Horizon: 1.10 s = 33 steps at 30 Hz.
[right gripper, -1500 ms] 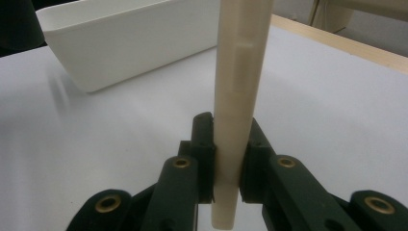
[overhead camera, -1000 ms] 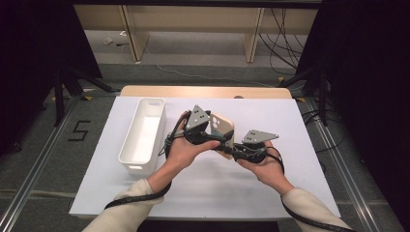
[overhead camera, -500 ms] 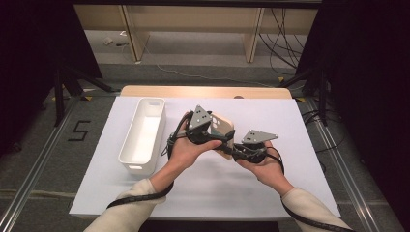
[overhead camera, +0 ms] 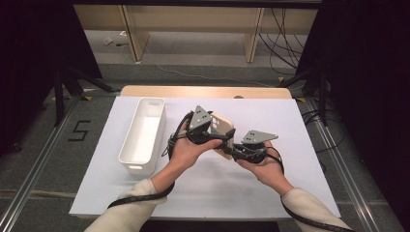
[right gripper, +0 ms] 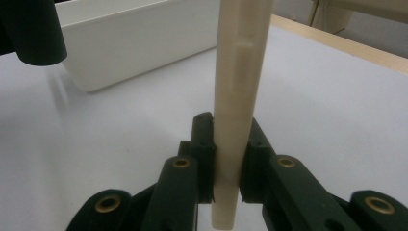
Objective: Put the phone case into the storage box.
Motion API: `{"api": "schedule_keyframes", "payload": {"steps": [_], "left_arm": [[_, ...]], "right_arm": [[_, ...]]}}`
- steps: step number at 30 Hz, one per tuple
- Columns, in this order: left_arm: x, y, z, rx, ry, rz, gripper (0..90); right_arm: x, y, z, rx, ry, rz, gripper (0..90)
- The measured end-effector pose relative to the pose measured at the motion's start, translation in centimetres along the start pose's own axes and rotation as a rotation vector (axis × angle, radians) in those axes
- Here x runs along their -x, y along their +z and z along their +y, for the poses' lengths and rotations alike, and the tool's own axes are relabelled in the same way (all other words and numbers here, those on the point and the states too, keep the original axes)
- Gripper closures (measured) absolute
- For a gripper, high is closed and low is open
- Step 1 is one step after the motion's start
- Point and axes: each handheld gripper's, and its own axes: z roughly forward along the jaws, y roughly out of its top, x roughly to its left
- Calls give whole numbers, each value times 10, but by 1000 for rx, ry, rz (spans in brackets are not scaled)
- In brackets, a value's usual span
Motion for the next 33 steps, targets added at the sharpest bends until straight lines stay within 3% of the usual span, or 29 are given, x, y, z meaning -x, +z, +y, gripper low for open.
{"api": "schedule_keyframes", "payload": {"steps": [24, 28, 33], "left_arm": [[-1, 0, 0, 10, -18, -18, 100], [-1, 0, 0, 9, -13, -19, 102], [-4, -1, 2, 11, -8, -14, 104]], "right_arm": [[0, 1, -1, -3, -13, -13, 780], [0, 0, 0, 0, -14, -17, 699], [3, -1, 1, 8, 12, -17, 499]]}}
